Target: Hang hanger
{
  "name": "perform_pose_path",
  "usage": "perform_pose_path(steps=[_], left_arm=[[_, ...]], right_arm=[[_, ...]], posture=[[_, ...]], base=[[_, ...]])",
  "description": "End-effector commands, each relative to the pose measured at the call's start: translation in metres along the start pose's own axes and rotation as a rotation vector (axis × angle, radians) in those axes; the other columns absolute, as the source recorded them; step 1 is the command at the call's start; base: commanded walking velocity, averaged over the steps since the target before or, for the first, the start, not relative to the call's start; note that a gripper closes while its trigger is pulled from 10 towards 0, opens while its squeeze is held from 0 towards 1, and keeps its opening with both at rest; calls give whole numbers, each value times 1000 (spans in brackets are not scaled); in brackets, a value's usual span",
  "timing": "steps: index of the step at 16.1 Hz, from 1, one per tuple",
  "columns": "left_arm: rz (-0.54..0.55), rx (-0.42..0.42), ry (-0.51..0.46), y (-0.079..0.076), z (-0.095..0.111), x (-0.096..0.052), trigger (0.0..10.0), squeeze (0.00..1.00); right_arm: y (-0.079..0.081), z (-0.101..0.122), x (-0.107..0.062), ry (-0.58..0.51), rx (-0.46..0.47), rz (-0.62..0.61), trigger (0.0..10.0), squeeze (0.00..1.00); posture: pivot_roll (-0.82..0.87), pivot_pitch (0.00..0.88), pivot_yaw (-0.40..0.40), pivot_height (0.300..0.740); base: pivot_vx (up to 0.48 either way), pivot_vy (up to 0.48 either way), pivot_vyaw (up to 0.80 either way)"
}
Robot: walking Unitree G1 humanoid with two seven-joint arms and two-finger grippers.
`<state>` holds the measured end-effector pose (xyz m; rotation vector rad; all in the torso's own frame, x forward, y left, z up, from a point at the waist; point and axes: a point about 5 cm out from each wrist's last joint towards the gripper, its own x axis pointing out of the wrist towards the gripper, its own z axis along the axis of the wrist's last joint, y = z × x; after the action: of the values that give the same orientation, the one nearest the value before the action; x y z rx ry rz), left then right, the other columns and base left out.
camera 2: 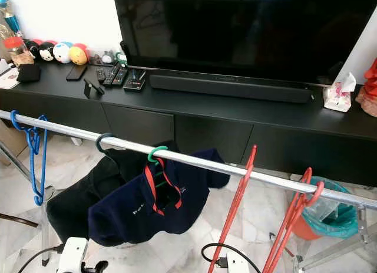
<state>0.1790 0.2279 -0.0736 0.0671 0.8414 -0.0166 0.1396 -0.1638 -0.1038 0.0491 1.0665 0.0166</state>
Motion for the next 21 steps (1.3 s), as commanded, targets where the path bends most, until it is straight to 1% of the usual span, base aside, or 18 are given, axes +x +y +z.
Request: perform_pose_path(steps=[1,2,4,6,7,10,14,16,19,21], left_arm=[[9,-7,-28,-1,-1,-1,10000,0],[7,15,-50,-1,1,-1,10000,0],[7,21,-78,-2,4,-1,10000,0],[-1,67,-96,-3,7,-1,10000,0],[-2,76,-107,-4,8,-1,10000,0],[10,58,-142,-5,10,-2,10000,0],[12,45,-148,-6,9,-2,10000,0],[20,56,-168,-6,11,-2,10000,0],[87,65,-218,-3,14,-4,10000,0],[103,62,-240,-3,15,-5,10000,0]], right_arm=[[-1,0,0,2,12,-3,10000,0],[-1,1,0,3,9,-2,10000,0],[-3,1,0,4,1,-1,10000,0],[-3,2,0,4,-5,1,10000,0],[-3,2,0,3,-6,2,10000,0],[-5,3,0,5,-14,0,10000,0],[-6,3,0,7,-26,4,10000,0],[-6,3,0,7,-27,3,10000,0],[-7,2,0,8,-31,4,10000,0],[-7,2,0,10,-35,6,10000,0]], posture=[[-183,0,4,740],[-178,0,4,740],[-165,0,-1,740],[-165,0,-1,740],[-165,0,-1,740],[-152,0,-8,740],[-147,0,-11,740],[-150,0,-11,740],[-145,0,-14,740],[-141,0,-16,740]], base=[[0,0,0],[0,0,0],[0,0,0],[0,0,0],[0,0,0],[0,0,0],[0,0,0],[0,0,0],[0,0,0],[0,0,0]])
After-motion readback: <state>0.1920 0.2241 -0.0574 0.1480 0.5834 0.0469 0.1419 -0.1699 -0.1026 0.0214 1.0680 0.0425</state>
